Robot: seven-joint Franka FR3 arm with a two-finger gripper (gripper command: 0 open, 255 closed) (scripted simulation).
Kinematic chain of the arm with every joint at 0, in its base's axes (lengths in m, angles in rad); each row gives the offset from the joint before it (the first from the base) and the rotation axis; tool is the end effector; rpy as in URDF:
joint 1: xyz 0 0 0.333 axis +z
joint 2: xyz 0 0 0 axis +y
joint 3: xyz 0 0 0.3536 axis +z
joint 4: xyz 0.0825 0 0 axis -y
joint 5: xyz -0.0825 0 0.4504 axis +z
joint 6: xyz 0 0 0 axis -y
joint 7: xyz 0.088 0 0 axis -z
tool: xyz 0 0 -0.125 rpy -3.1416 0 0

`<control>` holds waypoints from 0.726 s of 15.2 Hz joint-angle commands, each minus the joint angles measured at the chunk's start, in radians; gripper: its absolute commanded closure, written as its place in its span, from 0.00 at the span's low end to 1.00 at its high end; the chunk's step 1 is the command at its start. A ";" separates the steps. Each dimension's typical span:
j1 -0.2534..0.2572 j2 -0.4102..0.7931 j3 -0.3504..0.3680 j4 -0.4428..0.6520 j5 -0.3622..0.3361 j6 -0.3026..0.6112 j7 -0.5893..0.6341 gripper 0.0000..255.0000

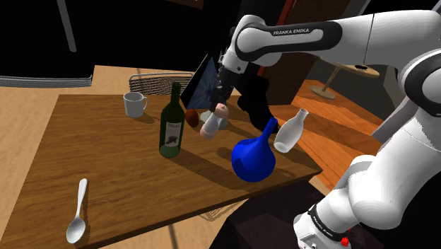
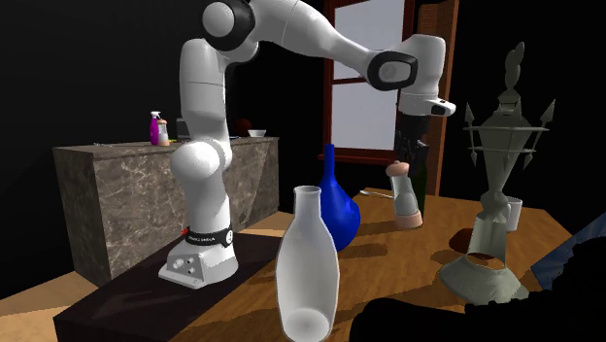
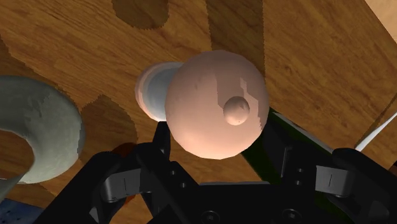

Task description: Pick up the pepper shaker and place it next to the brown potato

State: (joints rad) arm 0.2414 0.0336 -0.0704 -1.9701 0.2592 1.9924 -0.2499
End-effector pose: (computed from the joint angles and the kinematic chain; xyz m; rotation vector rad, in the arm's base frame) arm 0.6129 0.1264 0.4460 -2.8724 -0.4533 0.0026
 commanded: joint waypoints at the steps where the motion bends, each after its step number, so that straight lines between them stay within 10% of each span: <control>1: 0.000 0.009 0.000 -0.017 0.004 0.026 -0.007 1.00; 11: 0.002 0.046 0.003 -0.077 0.021 0.120 -0.034 1.00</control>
State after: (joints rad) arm 0.2435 0.0787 -0.0672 -2.0458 0.2794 2.1096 -0.2823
